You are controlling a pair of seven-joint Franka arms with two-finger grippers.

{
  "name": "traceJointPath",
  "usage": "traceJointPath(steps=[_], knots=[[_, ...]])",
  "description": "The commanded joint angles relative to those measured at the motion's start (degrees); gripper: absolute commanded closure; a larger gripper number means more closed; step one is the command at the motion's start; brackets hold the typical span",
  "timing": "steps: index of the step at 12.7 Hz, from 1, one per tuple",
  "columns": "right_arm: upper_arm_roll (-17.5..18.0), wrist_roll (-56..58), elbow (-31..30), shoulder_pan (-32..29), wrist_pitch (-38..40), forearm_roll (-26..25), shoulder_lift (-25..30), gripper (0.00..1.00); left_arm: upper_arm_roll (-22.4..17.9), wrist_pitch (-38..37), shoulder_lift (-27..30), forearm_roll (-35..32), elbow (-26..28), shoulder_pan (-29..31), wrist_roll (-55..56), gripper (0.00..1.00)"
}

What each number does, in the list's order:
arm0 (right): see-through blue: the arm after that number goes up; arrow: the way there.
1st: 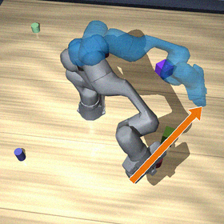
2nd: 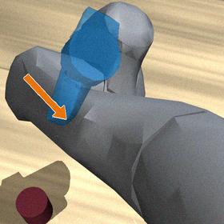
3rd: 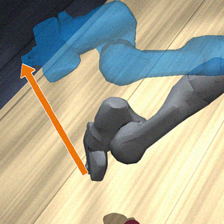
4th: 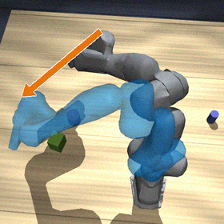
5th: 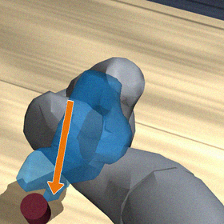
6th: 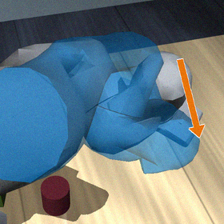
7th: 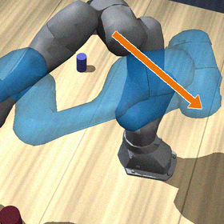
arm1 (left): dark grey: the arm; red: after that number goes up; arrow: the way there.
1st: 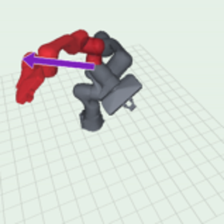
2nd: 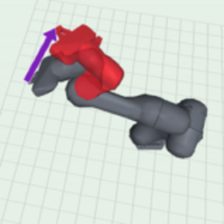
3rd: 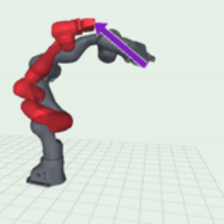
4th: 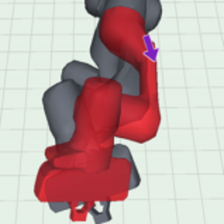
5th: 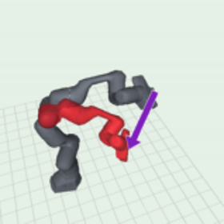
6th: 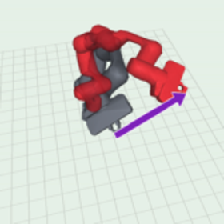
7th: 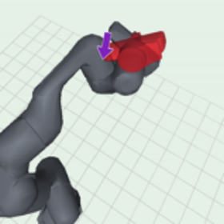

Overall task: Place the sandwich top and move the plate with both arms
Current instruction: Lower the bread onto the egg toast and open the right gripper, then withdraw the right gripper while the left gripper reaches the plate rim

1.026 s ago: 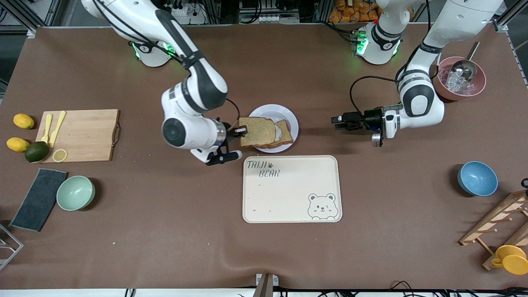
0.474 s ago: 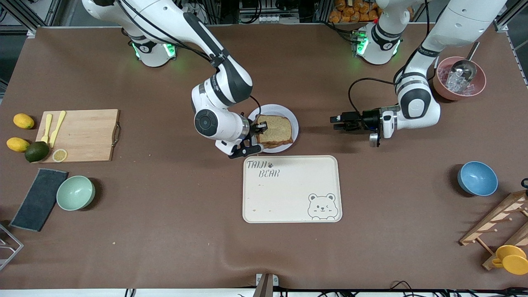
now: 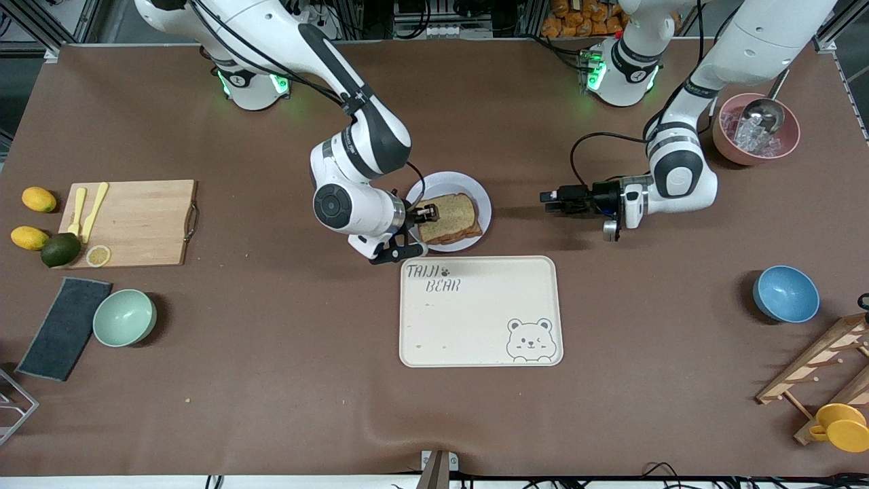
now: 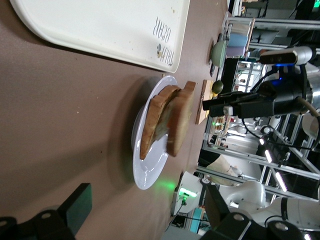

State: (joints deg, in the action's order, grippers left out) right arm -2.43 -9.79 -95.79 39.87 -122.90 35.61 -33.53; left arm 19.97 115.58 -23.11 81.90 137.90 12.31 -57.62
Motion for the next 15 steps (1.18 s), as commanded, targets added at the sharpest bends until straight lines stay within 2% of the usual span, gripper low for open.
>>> traceJointPath(steps=[1, 6, 8, 9, 10, 11, 12, 14, 15], knots=[[-0.2, -1.2, 0.4, -0.4, 0.9, 0.9, 1.1, 0.0, 0.3, 0.3, -0.4, 4.6, -0.4, -2.1, -0.9, 0.0], [-0.6, -0.8, 0.7, -10.6, 9.3, -0.5, 7.6, 0.0, 0.2, 4.9, -3.5, 10.8, -2.5, -8.6, -1.7, 0.0], [-2.0, -0.3, 2.4, -15.8, 15.0, -4.2, 7.8, 0.0, 0.2, 4.9, -4.3, 11.8, -2.6, -10.2, -4.4, 0.04], [-2.1, 1.1, 3.1, -18.0, 17.1, -8.2, 8.0, 0.0, 0.2, 4.9, -5.8, 12.4, -2.9, -10.5, -5.6, 0.04], [-2.1, 3.4, 4.0, -19.7, 18.2, -14.6, 8.7, 0.0, 0.2, 4.9, -6.8, 13.2, -3.2, -10.7, -6.7, 0.06], [-2.1, 4.9, 4.0, -22.3, 19.6, -18.3, 9.5, 0.0, 0.2, 5.0, -8.1, 13.5, -3.4, -11.2, -9.0, 0.13], [-2.3, 5.7, 4.1, -23.3, 19.7, -19.7, 10.2, 0.0, 0.2, 5.1, -9.8, 13.5, -3.9, -11.3, -11.4, 0.18], [-3.5, 8.2, 4.1, -26.2, 20.8, -23.4, 12.8, 0.0, 0.2, 8.0, -12.2, 13.6, -5.8, -12.1, -12.4, 0.21], [-3.6, 12.6, 4.1, -28.2, 22.2, -24.4, 13.2, 0.0, 0.2, 9.0, -12.5, 13.7, -6.4, -13.3, -12.4, 0.3]])
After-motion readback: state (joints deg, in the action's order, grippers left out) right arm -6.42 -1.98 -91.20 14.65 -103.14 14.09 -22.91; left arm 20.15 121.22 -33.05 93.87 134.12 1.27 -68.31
